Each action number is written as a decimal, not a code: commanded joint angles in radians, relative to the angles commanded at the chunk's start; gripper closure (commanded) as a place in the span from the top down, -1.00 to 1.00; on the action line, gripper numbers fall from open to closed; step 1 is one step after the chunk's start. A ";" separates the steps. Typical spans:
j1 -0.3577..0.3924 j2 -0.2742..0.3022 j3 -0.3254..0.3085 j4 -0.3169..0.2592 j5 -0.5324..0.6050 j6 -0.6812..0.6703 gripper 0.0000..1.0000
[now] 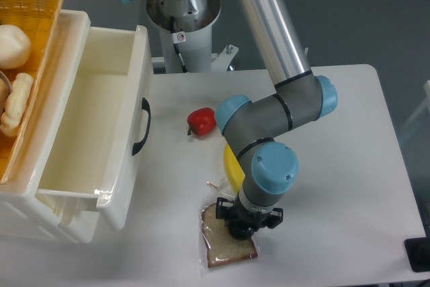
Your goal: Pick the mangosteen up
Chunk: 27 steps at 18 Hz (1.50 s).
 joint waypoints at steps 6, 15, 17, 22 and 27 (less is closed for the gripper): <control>0.003 0.051 -0.011 -0.003 0.018 0.070 -0.81; 0.075 0.218 -0.084 -0.096 0.121 0.569 -1.00; 0.078 0.235 -0.069 -0.118 0.127 0.601 -1.00; 0.080 0.267 -0.025 -0.204 0.189 0.601 -1.00; 0.092 0.292 -0.034 -0.232 0.184 0.604 -1.00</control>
